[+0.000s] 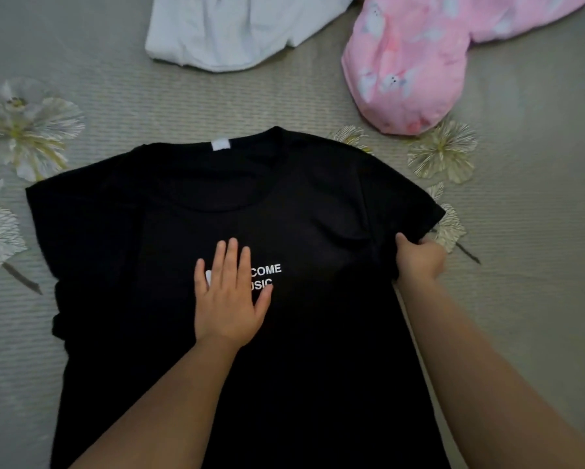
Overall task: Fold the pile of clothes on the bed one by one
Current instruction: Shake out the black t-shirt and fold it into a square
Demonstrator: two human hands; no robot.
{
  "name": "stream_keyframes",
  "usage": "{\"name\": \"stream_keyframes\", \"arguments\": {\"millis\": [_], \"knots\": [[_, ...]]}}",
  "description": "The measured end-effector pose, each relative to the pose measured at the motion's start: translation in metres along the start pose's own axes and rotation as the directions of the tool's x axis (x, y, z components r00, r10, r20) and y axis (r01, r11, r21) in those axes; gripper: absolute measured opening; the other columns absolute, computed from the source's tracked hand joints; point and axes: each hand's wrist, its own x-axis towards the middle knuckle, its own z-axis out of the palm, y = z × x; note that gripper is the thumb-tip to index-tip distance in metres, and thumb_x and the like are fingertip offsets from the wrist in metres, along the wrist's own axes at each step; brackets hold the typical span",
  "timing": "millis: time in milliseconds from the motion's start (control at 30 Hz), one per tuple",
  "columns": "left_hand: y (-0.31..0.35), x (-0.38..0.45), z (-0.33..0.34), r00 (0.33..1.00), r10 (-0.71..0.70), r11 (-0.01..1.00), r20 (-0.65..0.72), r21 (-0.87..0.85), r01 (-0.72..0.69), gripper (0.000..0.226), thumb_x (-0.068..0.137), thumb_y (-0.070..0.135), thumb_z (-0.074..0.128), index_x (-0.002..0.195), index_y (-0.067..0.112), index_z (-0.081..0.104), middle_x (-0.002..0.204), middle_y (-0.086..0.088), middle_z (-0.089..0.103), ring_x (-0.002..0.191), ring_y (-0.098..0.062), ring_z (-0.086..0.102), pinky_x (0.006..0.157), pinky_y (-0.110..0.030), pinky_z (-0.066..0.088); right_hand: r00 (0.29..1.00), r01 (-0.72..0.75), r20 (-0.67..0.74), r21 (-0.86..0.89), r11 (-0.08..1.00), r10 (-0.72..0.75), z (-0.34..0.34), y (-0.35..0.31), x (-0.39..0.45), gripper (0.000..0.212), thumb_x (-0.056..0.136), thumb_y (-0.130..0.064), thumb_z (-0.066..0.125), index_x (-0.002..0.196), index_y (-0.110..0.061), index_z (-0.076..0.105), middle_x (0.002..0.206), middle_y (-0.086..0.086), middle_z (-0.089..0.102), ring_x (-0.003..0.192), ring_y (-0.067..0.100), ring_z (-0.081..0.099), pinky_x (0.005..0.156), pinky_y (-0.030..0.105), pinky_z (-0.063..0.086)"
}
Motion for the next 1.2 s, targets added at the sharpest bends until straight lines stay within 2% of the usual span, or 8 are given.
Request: {"name": "stream_keyframes", "arguments": {"millis": [167, 267, 333, 400, 500, 833, 967, 1200], "knots": [[0.003, -0.001, -0.002, 0.999, -0.029, 1.000, 0.039, 0.007, 0.028, 0.071, 0.089, 0.053, 0.025, 0.142, 0.007, 0.013, 0.153, -0.010, 0.009, 0.134, -0.016, -0.012, 0.110, -0.040, -0.009, 0.966, 0.228, -0.178, 0.251, 0.941, -0.187, -0.020, -0.023, -0.007, 0.026, 0.091, -0.013, 0.051, 0.104, 0.010, 0.054, 0.107, 0.024, 0.059, 0.102, 0.034, 0.055, 0.083, 0.027, 0.037], [0.003, 0.000, -0.001, 0.998, -0.028, 0.999, 0.062, 0.035, 0.026, 0.073, 0.079, 0.059, -0.006, 0.135, 0.012, -0.008, 0.145, -0.003, -0.017, 0.132, -0.014, -0.023, 0.107, -0.036, -0.020, 0.698, 0.706, -0.311, 0.144, 0.694, -0.645, -0.032, -0.034, -0.037, 0.017, 0.083, 0.002, 0.056, 0.089, 0.017, 0.055, 0.090, 0.032, 0.061, 0.087, 0.039, 0.059, 0.077, 0.029, 0.037], [0.004, 0.000, -0.001, 0.997, -0.033, 0.999, 0.077, 0.029, 0.031, 0.073, 0.075, 0.057, -0.011, 0.134, 0.013, -0.011, 0.142, -0.002, -0.022, 0.131, -0.013, -0.026, 0.105, -0.033, -0.025, 0.442, 0.897, -0.129, 0.066, 0.437, -0.888, -0.026, -0.031, -0.060, 0.019, 0.077, 0.003, 0.059, 0.089, 0.017, 0.057, 0.098, 0.035, 0.061, 0.095, 0.035, 0.057, 0.082, 0.028, 0.040], [0.003, 0.000, -0.001, 0.997, -0.031, 0.999, 0.076, 0.036, 0.029, 0.074, 0.074, 0.057, -0.012, 0.133, 0.013, -0.013, 0.141, -0.002, -0.024, 0.130, -0.012, -0.028, 0.102, -0.031, -0.029, 0.323, 0.933, 0.350, 0.039, 0.358, -0.879, -0.016, -0.025, -0.078, 0.048, 0.079, -0.013, 0.065, 0.120, 0.008, 0.051, 0.134, 0.027, 0.045, 0.122, 0.028, 0.046, 0.100, 0.029, 0.036], [0.004, 0.000, -0.001, 0.997, -0.032, 0.999, 0.076, 0.040, 0.029, 0.074, 0.075, 0.057, -0.010, 0.134, 0.013, -0.011, 0.142, -0.002, -0.022, 0.131, -0.013, -0.026, 0.102, -0.031, -0.029, 0.288, 0.923, 0.639, 0.012, 0.383, -0.713, -0.008, -0.007, -0.084, 0.075, 0.085, -0.036, 0.060, 0.143, -0.007, 0.024, 0.152, 0.014, 0.017, 0.141, 0.027, 0.019, 0.114, 0.038, 0.019], [0.004, 0.000, 0.000, 0.998, -0.038, 0.999, 0.057, 0.016, 0.037, 0.069, 0.081, 0.053, 0.004, 0.134, 0.009, 0.004, 0.144, -0.005, -0.005, 0.135, -0.017, -0.007, 0.110, -0.038, -0.010, 0.266, 0.963, 0.406, -0.076, 0.258, -0.874, 0.006, -0.047, -0.050, 0.043, 0.087, -0.010, 0.049, 0.128, 0.003, 0.048, 0.138, 0.021, 0.044, 0.133, 0.043, 0.030, 0.107, 0.056, 0.018], [0.007, 0.002, -0.004, 0.997, -0.038, 0.999, 0.060, -0.005, 0.038, 0.066, 0.083, 0.049, 0.016, 0.132, 0.004, 0.013, 0.142, -0.009, 0.007, 0.134, -0.022, 0.007, 0.110, -0.044, 0.005, 0.306, 0.947, 0.508, -0.252, 0.201, -0.805, 0.034, -0.103, -0.011, 0.044, 0.091, -0.021, 0.043, 0.133, -0.010, 0.043, 0.140, 0.009, 0.044, 0.139, 0.027, 0.020, 0.112, 0.050, 0.002], [0.007, 0.003, -0.005, 0.997, -0.048, 0.999, 0.065, 0.023, 0.047, 0.072, 0.083, 0.048, 0.017, 0.135, -0.001, 0.029, 0.142, -0.011, 0.011, 0.133, -0.023, 0.012, 0.108, -0.048, 0.012, 0.332, 0.892, 0.485, -0.441, 0.101, -0.809, 0.040, -0.137, 0.030, 0.024, 0.079, -0.005, 0.047, 0.101, -0.002, 0.056, 0.108, 0.018, 0.060, 0.111, 0.032, 0.042, 0.097, 0.038, 0.022]]}}
